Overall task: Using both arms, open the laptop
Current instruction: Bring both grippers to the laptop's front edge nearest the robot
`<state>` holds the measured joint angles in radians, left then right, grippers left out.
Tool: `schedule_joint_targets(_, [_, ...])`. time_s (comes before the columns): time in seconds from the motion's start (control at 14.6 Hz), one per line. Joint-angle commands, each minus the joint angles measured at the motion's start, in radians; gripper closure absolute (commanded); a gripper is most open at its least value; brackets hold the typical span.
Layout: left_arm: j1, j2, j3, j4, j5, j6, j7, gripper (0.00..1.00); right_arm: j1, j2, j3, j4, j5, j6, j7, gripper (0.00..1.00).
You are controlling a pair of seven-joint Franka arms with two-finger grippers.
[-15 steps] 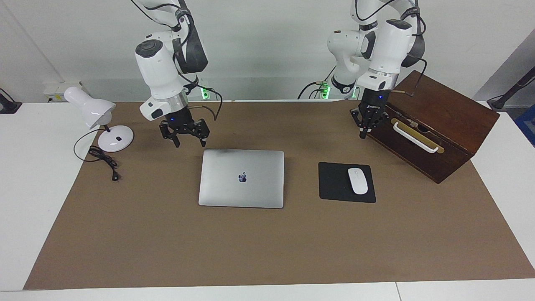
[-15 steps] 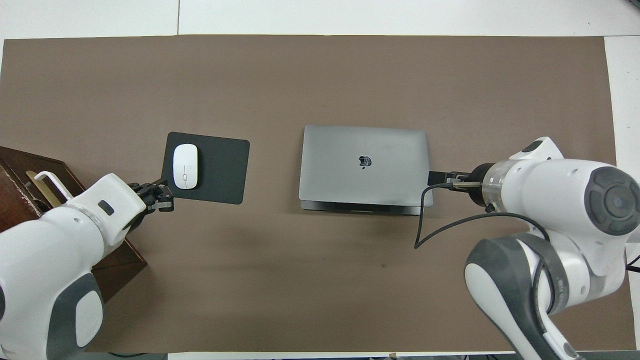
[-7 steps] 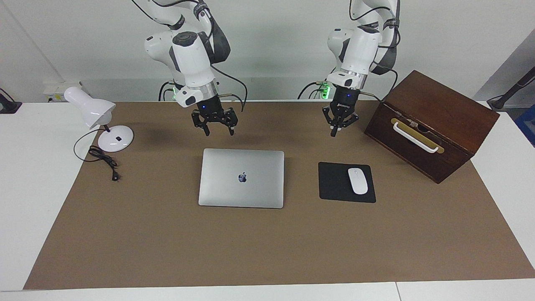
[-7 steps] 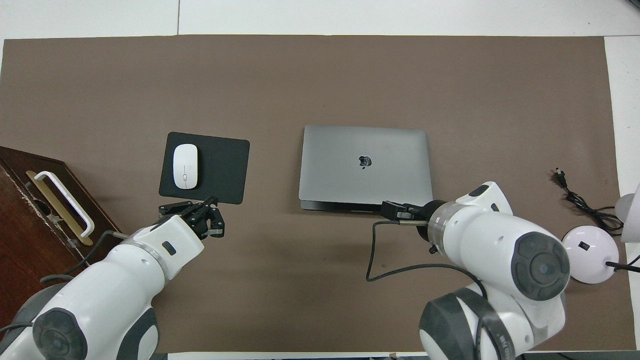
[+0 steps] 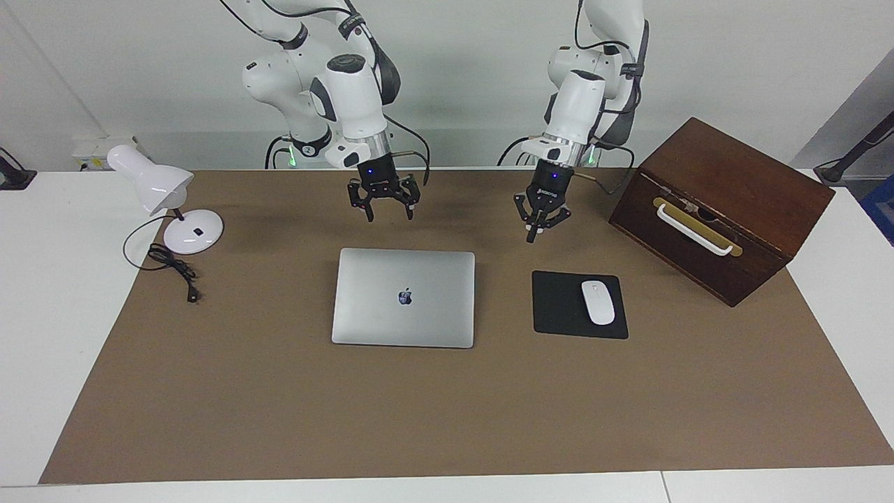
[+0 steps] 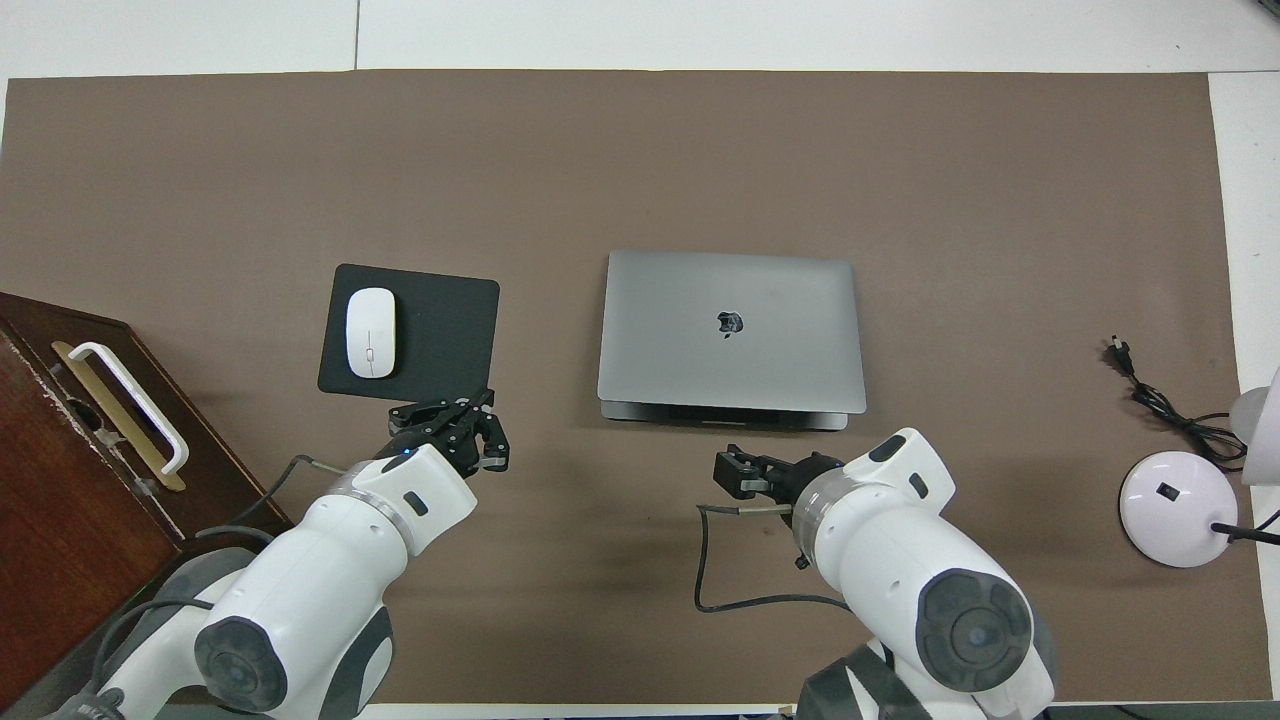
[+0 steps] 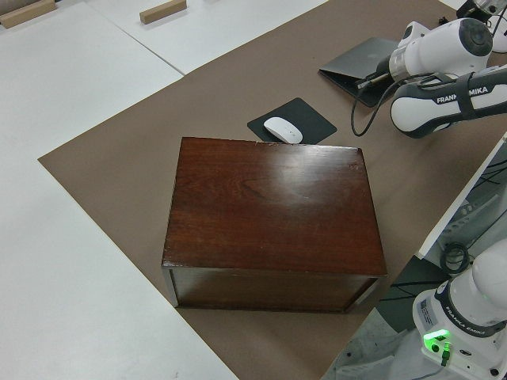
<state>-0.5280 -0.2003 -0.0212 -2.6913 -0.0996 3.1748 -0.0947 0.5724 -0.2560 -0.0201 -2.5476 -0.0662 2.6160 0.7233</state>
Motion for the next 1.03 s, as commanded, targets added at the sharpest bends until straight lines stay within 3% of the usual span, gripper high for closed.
schedule_joint_targets(0.0, [-0.056,0.094,0.014,-0.004,-0.012,0.152,-0.013,1.00,0.001,-0.034,0.022,-0.049,-0.073,0.027,0.042,0.00])
schedule_joint_targets(0.34, [-0.101,0.169,0.014,-0.018,-0.012,0.325,-0.042,1.00,0.003,-0.006,0.023,-0.052,-0.142,0.029,0.056,0.00])
schedule_joint_targets(0.96, [-0.219,0.226,0.015,-0.029,-0.014,0.330,-0.042,1.00,-0.011,0.113,0.022,-0.043,-0.150,0.128,0.073,0.00])
